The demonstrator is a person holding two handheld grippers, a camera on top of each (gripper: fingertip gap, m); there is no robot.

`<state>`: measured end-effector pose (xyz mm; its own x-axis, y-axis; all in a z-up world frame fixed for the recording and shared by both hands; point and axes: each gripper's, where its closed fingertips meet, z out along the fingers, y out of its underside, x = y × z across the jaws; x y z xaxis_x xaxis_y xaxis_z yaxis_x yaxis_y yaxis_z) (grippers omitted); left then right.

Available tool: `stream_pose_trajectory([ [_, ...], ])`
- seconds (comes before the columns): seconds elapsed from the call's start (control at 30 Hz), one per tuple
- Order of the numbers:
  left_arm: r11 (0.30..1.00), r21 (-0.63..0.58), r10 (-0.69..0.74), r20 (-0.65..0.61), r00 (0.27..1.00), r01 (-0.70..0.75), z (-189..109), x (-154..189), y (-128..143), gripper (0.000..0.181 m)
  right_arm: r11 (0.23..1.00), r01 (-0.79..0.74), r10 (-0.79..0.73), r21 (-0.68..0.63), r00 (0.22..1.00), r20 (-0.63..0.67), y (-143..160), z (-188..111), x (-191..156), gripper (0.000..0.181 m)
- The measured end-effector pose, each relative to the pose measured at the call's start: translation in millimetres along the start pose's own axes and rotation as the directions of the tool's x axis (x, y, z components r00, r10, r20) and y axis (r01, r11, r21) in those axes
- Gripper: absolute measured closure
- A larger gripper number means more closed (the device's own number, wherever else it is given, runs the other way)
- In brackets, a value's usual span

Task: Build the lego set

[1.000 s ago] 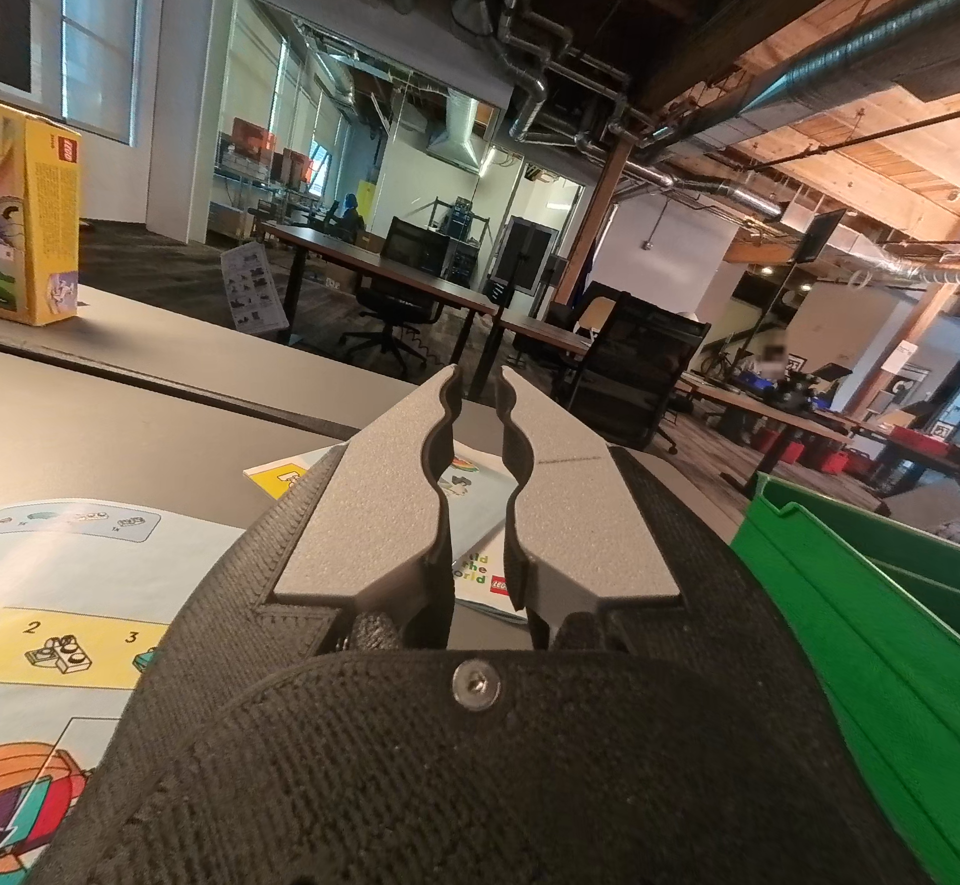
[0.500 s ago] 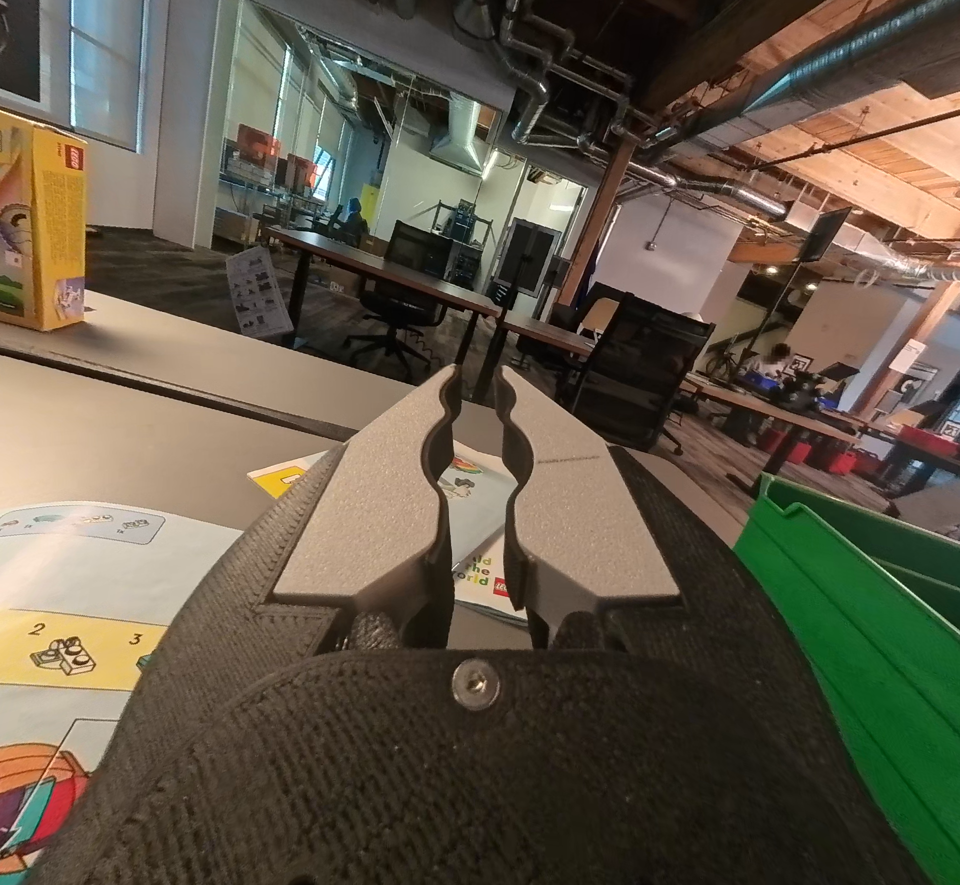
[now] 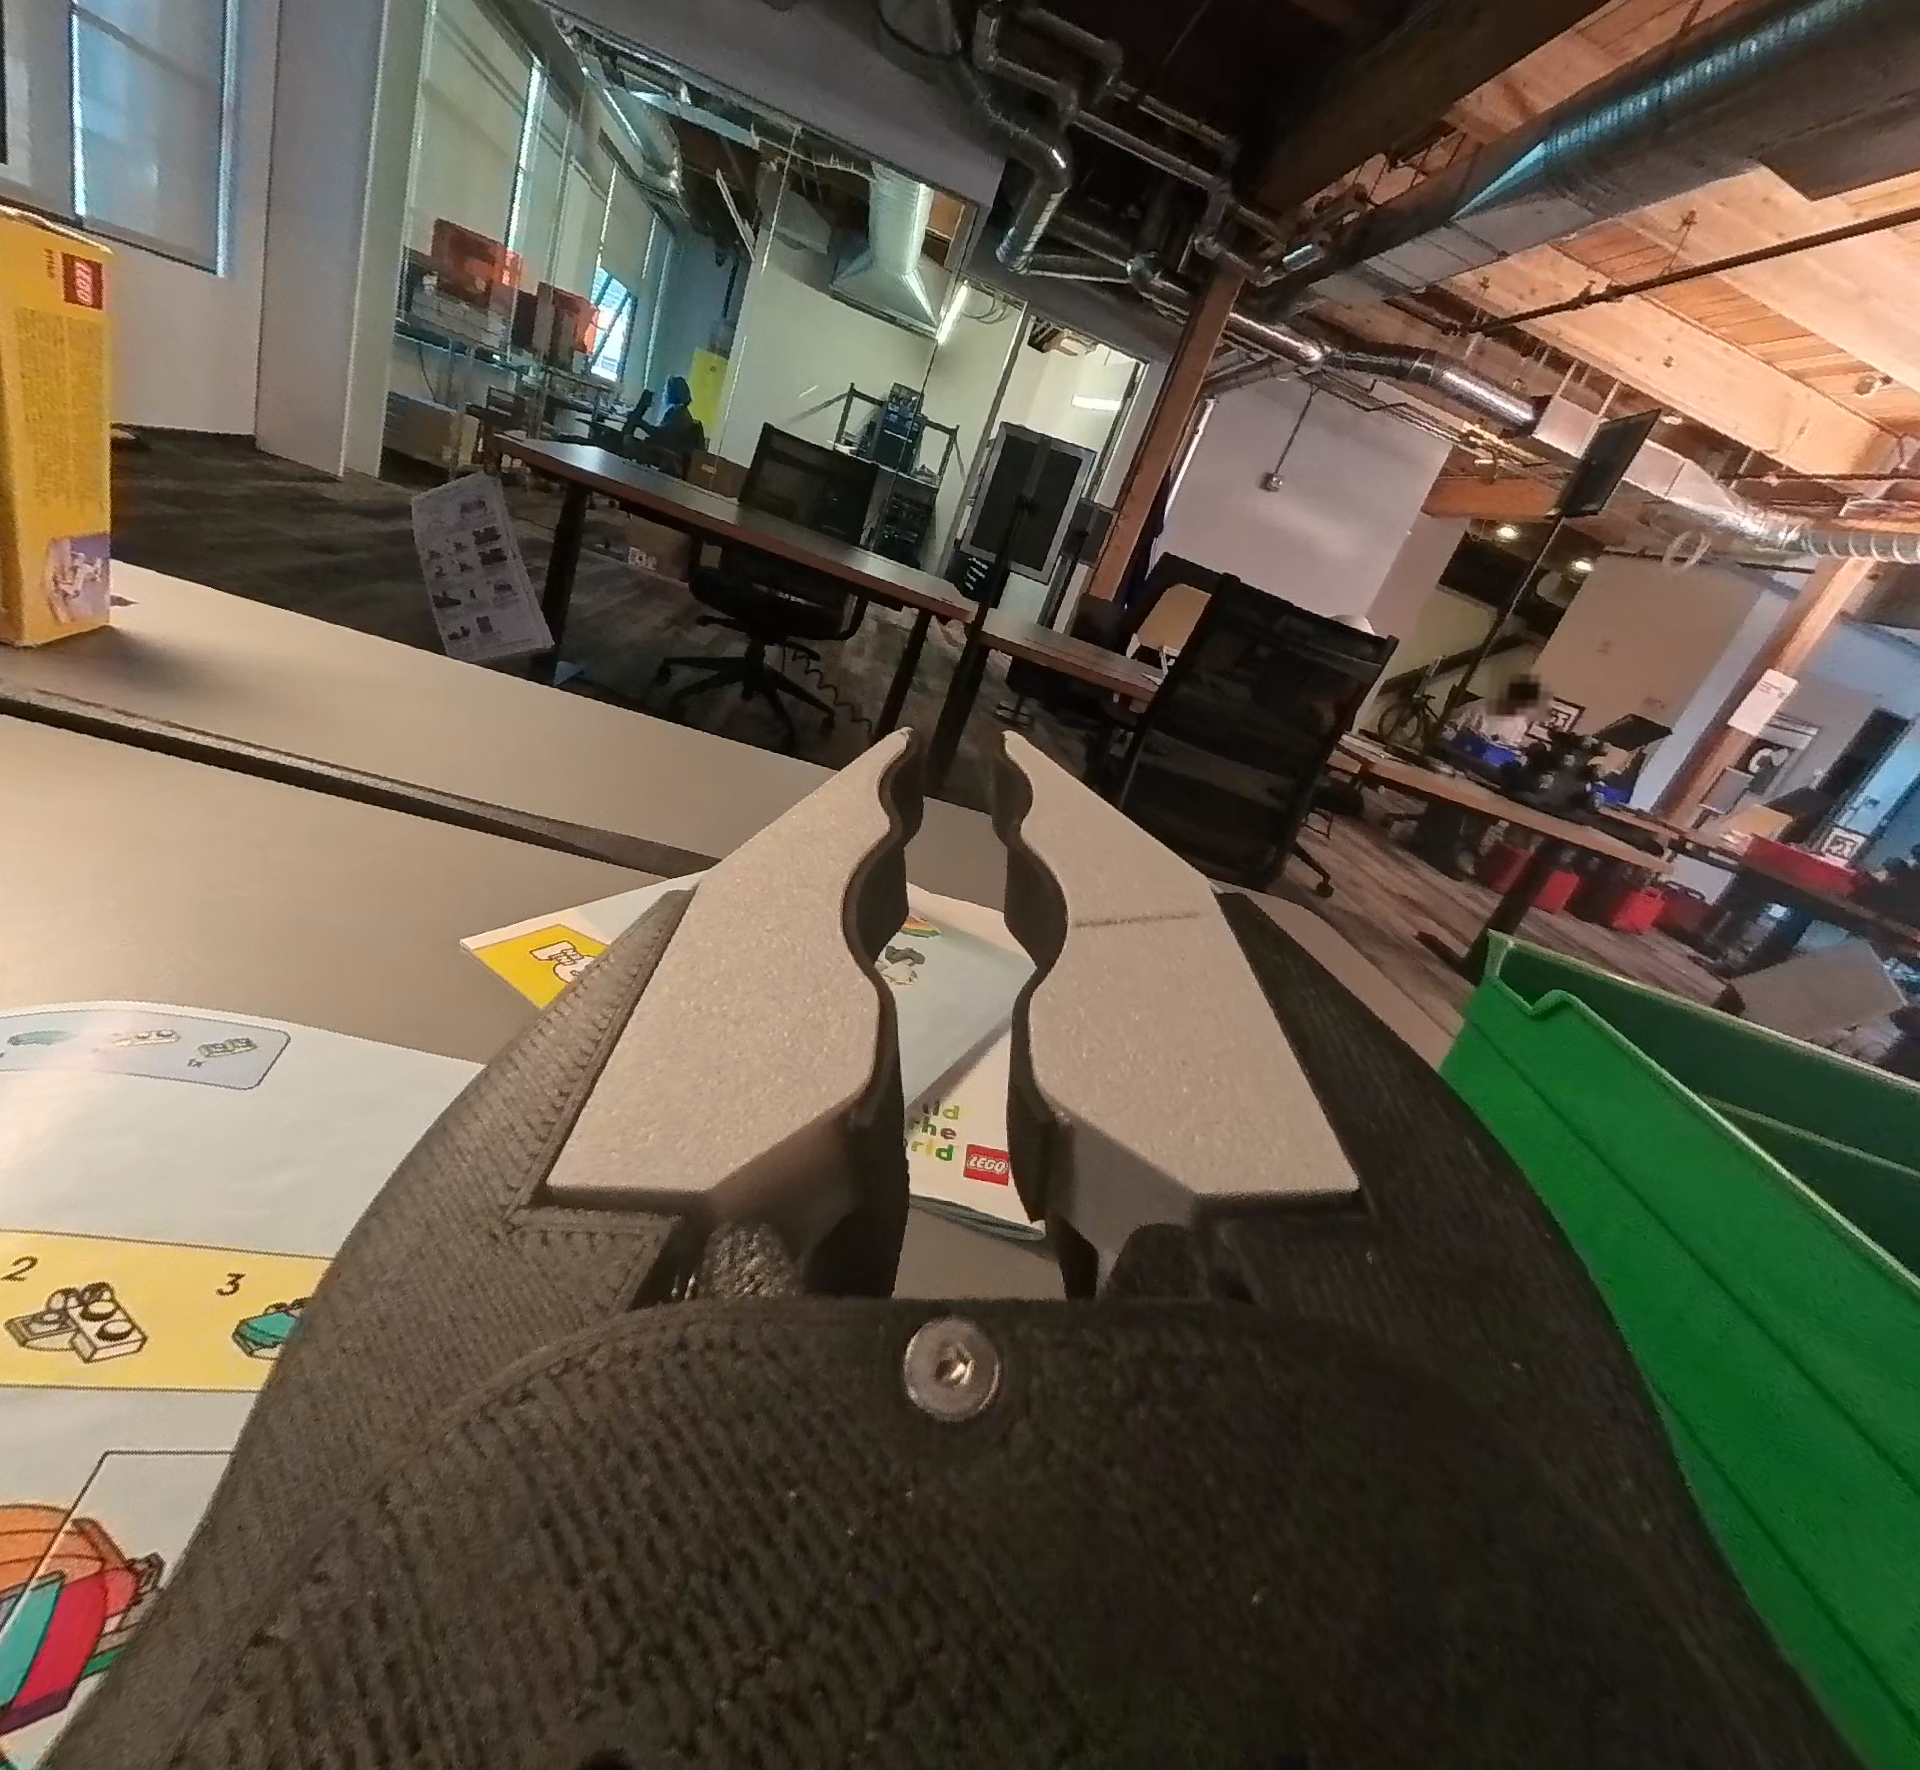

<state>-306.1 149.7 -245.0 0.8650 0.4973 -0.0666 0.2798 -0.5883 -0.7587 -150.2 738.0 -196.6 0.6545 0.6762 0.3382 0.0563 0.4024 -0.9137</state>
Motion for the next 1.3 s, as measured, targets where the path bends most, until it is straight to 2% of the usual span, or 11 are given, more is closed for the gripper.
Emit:
stream_pose_trajectory([
  [0.3,1.000,-0.019,0.019,0.033,0.999,-0.019,-4,-5,4,0.171,1.000,-0.006,0.006,0.005,1.000,0.008,-1,0,-1,0.171],
  [0.53,0.999,0.012,0.032,0.180,0.983,-0.035,-26,-41,-4,0.170,1.000,0.002,-0.002,0.007,1.000,0.017,-1,0,-3,0.171],
  [0.77,0.997,0.059,0.021,0.272,0.962,-0.038,-41,-58,-4,0.173,1.000,0.027,-0.027,0.003,0.999,0.020,-1,1,-5,0.171],
  [1.13,0.996,0.067,0.033,0.284,0.958,-0.054,-37,-66,-5,0.173,0.999,0.052,-0.052,-0.003,0.998,0.019,0,1,-7,0.171],
  [1.3,0.995,0.090,0.021,0.251,0.968,-0.045,-32,-63,-8,0.172,0.999,0.053,-0.053,-0.006,0.998,0.014,1,1,-6,0.171],
])
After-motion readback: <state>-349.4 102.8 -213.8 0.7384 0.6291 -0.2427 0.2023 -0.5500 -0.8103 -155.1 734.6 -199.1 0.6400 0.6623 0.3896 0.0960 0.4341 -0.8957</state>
